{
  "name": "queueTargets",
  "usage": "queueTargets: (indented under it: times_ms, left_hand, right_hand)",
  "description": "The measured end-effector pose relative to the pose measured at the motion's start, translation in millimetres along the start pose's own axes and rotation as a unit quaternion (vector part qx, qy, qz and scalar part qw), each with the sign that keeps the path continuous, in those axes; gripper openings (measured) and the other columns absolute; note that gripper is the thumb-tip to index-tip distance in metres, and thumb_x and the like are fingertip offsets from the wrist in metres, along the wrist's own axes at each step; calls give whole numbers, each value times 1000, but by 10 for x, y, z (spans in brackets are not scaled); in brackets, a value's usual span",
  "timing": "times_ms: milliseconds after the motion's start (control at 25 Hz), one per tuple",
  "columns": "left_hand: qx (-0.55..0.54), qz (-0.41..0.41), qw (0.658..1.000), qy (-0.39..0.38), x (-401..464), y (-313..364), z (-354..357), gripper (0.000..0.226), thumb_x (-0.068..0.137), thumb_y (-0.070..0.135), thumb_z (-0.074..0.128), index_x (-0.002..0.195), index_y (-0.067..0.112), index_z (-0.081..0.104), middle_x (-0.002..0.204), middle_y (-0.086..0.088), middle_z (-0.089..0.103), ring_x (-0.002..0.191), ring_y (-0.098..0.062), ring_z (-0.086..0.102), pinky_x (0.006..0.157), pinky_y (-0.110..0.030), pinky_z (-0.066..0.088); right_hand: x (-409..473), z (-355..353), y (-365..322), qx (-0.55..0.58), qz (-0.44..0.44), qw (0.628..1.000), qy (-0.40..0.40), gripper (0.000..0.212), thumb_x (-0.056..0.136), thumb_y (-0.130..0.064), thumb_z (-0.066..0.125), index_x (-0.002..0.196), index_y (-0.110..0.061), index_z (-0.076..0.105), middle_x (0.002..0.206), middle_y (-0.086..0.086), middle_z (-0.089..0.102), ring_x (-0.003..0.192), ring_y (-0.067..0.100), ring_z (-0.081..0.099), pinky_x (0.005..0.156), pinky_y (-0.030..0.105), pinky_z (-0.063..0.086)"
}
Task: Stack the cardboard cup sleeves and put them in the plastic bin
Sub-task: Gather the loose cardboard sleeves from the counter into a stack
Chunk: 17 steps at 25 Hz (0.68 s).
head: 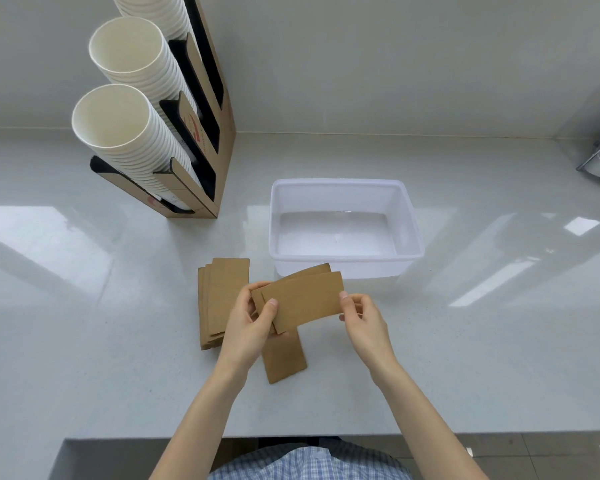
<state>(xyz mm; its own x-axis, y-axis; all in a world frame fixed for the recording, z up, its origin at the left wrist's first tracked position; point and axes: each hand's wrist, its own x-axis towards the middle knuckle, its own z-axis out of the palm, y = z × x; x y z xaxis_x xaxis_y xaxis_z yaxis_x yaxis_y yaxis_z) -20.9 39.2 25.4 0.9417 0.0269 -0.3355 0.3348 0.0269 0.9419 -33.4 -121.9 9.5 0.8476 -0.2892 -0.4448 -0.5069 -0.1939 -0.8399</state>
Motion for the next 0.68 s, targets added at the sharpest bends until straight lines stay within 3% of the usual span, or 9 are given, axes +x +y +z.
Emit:
queueTargets:
  times_ms: [160,280,360,520,680]
  left_hand:
    - [-1,18,999,42,6,83,-185,22,90,10,46,100,28,51,97,1,58,79,-11,59,50,-19,54]
    - [-5,20,997,75,-3,158,-317,21,90,10,45,105,24,49,93,3,57,64,-4,61,51,-24,53]
    - [-14,24,995,92,-10,182,-391,20,91,10,44,106,22,48,92,7,56,58,2,62,45,-18,52]
    - [-14,28,992,121,-15,166,-503,20,91,10,44,106,23,47,94,9,55,80,-5,56,46,-14,52]
    - [-15,26,991,131,-2,144,-540,21,91,10,43,107,22,47,94,10,54,82,-6,54,47,-14,52]
  right_hand:
    - [-16,154,-8,8,-7,999,-37,24,96,-26,32,99,-16,53,89,-3,61,91,18,59,79,27,41]
    - [-20,337,25,-109,-25,990,-87,28,92,-28,44,113,-11,53,104,3,60,93,16,56,79,26,43]
    - [-17,477,74,-213,-45,971,-104,38,87,-33,51,118,-12,49,115,6,55,102,19,53,88,32,46]
    - [-80,695,104,-392,-90,913,-65,59,78,-45,59,120,-7,41,123,10,42,117,28,41,95,36,37]
    - [-75,779,91,-421,-84,902,-49,65,76,-44,63,120,-4,38,126,13,39,118,30,38,95,37,35]
